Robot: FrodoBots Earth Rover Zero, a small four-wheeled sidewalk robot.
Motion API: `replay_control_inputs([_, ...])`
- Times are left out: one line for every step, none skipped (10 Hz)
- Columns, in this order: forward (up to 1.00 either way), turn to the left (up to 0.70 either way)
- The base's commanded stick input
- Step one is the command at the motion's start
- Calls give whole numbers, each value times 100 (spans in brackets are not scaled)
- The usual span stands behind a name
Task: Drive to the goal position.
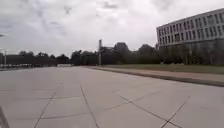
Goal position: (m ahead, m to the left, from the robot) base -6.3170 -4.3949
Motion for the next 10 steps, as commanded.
replay_control_inputs([0,-70])
replay_control_inputs([0,-70])
replay_control_inputs([0,-70])
replay_control_inputs([0,-70])
replay_control_inputs([0,-70])
replay_control_inputs([0,-70])
replay_control_inputs([0,-70])
replay_control_inputs([0,-70])
replay_control_inputs([0,-70])
replay_control_inputs([0,-70])
